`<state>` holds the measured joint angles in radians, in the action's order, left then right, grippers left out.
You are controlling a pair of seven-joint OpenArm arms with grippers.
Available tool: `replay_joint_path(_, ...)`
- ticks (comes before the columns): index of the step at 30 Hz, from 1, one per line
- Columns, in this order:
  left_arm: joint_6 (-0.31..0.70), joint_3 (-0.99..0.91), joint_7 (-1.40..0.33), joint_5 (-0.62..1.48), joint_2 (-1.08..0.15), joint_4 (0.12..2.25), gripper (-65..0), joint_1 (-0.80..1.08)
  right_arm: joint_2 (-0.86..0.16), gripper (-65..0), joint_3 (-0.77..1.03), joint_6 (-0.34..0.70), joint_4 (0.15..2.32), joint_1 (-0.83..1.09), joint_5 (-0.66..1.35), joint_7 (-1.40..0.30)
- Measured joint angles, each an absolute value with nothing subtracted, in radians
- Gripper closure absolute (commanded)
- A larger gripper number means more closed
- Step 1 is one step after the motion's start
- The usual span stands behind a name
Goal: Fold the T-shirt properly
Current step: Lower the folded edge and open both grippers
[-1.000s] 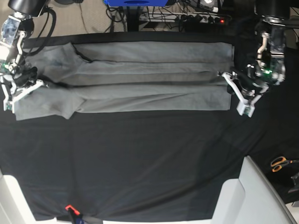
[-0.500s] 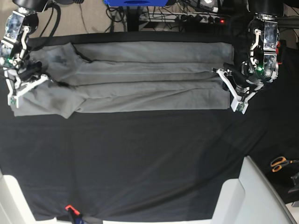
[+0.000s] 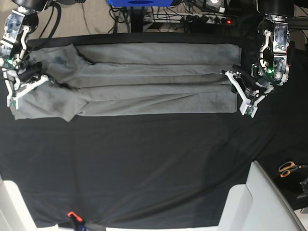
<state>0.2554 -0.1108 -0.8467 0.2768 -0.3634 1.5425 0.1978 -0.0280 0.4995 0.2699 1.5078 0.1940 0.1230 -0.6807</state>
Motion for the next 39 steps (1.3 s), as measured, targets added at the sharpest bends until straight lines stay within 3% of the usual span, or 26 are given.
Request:
replay_joint_path(30,0.255,-0.110,-0.847,0.277,-0.366,1.544,0.0,0.212,-0.024,-2.1,0.499,0.179,1.497,0.206,0.123,-0.685)
replay_joint_path(32,0.255,-0.110,-0.847,0.277,-0.366,1.545,0.0,0.213,-0.025,-9.5,0.495,0.178,1.496,0.206,0.123,-0.685)
replay_joint_path(37,0.255,-0.113,-0.847,0.277,-0.366,1.545,0.0,0.213,-0.022,-39.3,0.496,0.171,1.497,0.206,0.123,-0.702)
replay_joint_path(39,0.254,-0.117,-0.850,0.277,-0.366,1.545,-14.6,0.214,-0.022,-41.7,0.500,0.171,1.508,0.206,0.123,-0.703)
